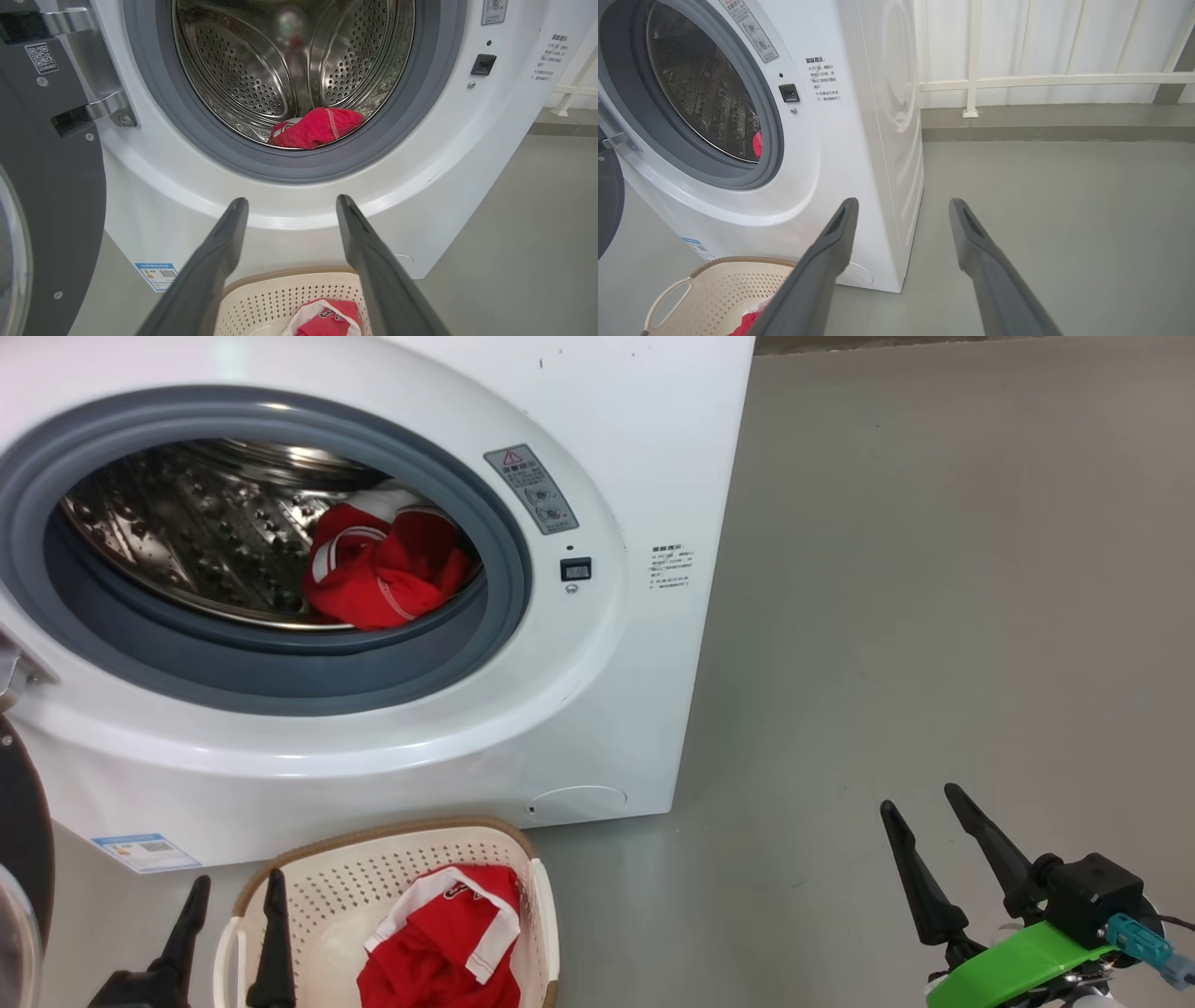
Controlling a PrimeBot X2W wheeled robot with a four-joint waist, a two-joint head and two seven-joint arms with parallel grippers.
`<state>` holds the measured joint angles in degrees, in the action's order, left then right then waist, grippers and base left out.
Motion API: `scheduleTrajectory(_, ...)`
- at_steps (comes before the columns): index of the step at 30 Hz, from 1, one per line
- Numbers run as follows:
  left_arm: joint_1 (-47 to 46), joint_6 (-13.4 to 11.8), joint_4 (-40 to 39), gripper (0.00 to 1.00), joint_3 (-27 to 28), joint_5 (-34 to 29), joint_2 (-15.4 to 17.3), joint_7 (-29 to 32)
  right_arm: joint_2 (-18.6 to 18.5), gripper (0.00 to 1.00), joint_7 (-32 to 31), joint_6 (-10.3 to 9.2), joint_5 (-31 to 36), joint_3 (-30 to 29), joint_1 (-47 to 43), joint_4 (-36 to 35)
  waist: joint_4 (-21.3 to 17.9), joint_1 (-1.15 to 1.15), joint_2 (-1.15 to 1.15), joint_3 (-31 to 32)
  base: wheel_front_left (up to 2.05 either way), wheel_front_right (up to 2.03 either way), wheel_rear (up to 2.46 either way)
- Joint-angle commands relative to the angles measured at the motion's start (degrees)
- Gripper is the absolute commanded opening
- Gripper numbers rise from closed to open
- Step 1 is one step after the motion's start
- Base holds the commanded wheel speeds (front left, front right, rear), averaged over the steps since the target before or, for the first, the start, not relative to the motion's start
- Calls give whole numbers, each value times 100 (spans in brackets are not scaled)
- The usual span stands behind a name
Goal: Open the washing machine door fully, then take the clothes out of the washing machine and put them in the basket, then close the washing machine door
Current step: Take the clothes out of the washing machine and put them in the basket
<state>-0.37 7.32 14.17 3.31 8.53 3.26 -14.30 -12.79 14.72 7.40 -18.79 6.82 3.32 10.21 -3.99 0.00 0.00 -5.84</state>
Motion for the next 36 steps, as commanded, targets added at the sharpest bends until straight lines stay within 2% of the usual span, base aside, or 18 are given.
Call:
scheduleTrajectory(1,-3,16,-223,100,205,-62,32,-70,-65,100,28,9,-28,84,-49,-153,0,0,0,-4,0,0,0)
scheduleTrajectory(22,-194,16,-257,100,66,-37,-30,-70,-2,100,28,9,-3,99,70,-174,8,0,0,-159,0,0,0)
scheduleTrajectory(36,-1305,16,329,100,-390,309,202,-70,176,100,28,9,31,149,358,-234,-114,0,0,-681,0,0,0)
